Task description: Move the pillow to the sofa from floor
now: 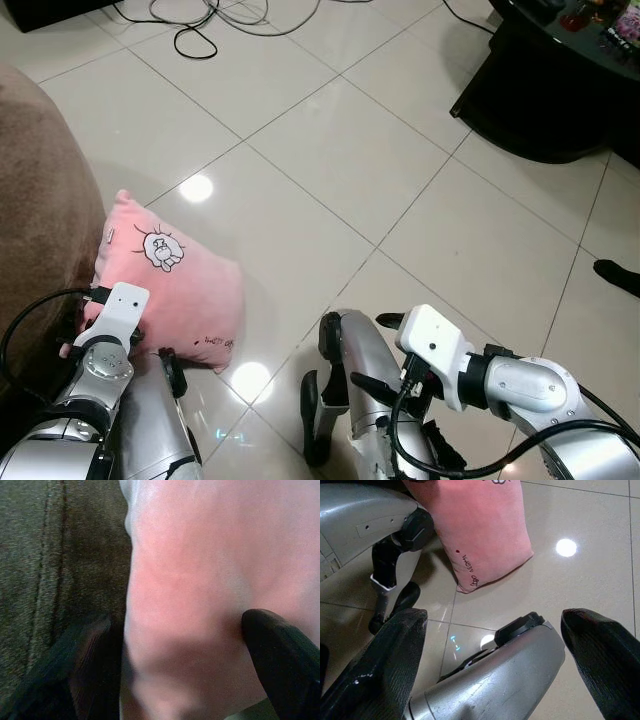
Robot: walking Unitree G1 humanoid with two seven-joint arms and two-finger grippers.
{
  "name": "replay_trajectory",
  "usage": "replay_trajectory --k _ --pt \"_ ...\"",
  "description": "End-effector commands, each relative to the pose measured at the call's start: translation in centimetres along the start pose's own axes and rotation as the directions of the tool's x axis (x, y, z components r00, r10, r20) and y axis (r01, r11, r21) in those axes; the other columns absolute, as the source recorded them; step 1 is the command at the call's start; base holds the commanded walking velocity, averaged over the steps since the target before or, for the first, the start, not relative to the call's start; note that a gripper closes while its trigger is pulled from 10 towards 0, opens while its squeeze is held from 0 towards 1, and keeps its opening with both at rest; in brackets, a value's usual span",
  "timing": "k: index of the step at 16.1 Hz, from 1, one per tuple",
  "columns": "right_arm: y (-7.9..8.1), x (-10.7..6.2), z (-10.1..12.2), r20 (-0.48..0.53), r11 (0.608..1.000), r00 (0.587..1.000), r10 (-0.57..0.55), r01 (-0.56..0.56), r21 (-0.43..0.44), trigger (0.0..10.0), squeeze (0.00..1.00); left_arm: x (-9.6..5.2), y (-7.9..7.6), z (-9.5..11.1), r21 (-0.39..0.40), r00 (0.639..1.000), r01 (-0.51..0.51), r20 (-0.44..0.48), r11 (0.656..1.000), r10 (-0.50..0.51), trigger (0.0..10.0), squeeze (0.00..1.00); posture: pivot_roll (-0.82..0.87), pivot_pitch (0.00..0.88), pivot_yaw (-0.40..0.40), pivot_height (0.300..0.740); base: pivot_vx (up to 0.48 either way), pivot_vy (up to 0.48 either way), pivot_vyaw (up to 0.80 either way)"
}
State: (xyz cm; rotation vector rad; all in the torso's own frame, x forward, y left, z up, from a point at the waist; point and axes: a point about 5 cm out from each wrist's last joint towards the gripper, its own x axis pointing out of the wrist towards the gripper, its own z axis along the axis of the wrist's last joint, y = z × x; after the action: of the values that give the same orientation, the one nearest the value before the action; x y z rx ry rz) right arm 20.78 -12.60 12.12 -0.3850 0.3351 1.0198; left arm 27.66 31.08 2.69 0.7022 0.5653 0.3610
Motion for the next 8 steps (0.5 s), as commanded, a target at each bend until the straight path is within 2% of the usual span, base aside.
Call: replay_trajectory --k 1,2,4,5,6,7,8 --pt "0.3 -0.3 -0.2 -0.017 1.000 1.000 0.017 -0.017 0.006 10.0 0.00 -0.2 -0.7 -0.6 0.010 0.999 0.043 -0.031 0.999 -0.043 10.0 0.27 -0.17 0.220 -0.245 0.515 0.000 0.000 0.00" --pt "0.3 -0.4 -0.3 -0.017 1.000 1.000 0.021 -0.020 0.005 10.0 0.00 -0.2 -1.0 -0.4 0.011 0.997 0.065 -0.030 0.998 -0.065 10.0 0.00 -0.17 0.222 -0.246 0.515 0.000 0.000 0.00" --pt "0.7 -0.4 -0.2 -0.014 1.000 0.999 0.029 -0.029 0.006 10.0 0.00 -0.4 -1.9 -0.2 0.018 0.993 0.117 -0.028 0.993 -0.117 10.0 0.00 -0.18 0.225 -0.246 0.515 0.000 0.000 0.00" --pt "0.9 -0.5 -0.1 -0.012 0.999 0.999 0.035 -0.035 0.008 10.0 0.00 -0.5 -2.3 -0.2 0.019 0.991 0.130 -0.028 0.991 -0.130 6.0 0.00 -0.18 0.223 -0.248 0.515 0.000 0.000 0.00" --pt "1.0 -0.5 -0.1 -0.011 0.999 0.999 0.037 -0.037 0.008 10.0 0.00 -0.5 -2.3 -0.2 0.018 0.991 0.132 -0.028 0.991 -0.131 6.0 0.00 -0.18 0.223 -0.248 0.515 0.000 0.000 0.00" --pt "1.2 -0.5 -0.1 -0.012 0.999 0.999 0.047 -0.047 0.005 10.0 0.00 -0.6 -2.5 -0.2 0.020 0.990 0.142 -0.027 0.990 -0.142 0.0 0.00 -0.18 0.223 -0.249 0.515 0.000 0.000 0.00" --pt "1.2 -0.5 -0.1 -0.012 0.999 0.999 0.051 -0.051 0.003 10.0 0.00 -0.6 -2.6 -0.2 0.020 0.989 0.146 -0.027 0.989 -0.145 0.0 0.00 -0.18 0.223 -0.249 0.515 0.000 0.000 0.00"
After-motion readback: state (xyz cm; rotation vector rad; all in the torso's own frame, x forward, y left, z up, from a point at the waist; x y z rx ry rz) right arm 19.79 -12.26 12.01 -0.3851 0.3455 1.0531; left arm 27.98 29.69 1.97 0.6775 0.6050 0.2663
